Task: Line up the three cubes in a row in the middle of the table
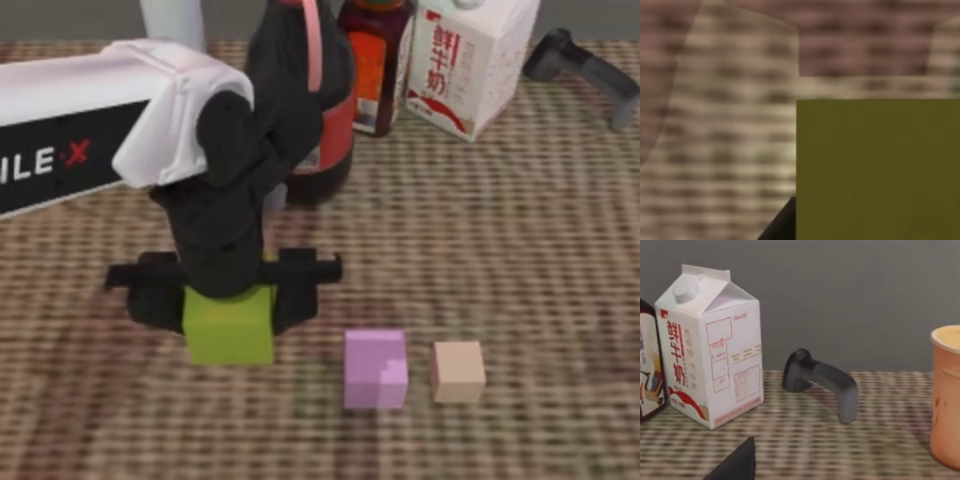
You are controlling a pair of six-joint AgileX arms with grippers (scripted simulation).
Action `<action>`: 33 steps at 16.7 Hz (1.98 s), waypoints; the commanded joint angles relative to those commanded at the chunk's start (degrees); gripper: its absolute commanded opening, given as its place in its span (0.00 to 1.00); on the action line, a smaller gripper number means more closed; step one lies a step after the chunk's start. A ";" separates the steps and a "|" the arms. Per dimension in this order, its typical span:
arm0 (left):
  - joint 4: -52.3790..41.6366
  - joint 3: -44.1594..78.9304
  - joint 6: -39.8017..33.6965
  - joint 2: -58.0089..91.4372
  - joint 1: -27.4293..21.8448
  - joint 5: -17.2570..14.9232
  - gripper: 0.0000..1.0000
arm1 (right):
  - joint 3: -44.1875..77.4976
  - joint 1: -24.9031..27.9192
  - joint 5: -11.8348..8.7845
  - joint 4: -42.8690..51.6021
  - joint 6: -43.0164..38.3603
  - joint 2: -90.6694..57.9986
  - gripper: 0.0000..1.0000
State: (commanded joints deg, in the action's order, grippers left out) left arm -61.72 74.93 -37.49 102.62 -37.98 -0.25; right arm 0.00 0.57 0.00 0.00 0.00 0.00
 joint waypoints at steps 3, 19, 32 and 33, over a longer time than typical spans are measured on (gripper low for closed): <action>0.01 -0.02 -0.03 -0.02 -0.03 0.00 0.00 | 0.00 0.00 0.00 0.00 0.00 0.00 1.00; 15.28 -9.32 0.33 5.96 0.25 -0.03 0.08 | 0.00 0.00 0.00 0.00 0.00 0.00 1.00; 15.28 -9.32 0.33 5.96 0.25 -0.03 1.00 | 0.00 0.00 0.00 0.00 0.00 0.00 1.00; 15.28 -9.32 0.33 5.96 0.25 -0.03 1.00 | 0.00 0.00 0.00 0.00 0.00 0.00 1.00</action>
State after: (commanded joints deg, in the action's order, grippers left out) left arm -46.43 65.61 -37.16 108.58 -37.74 -0.27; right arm 0.00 0.57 0.00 0.00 0.00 0.00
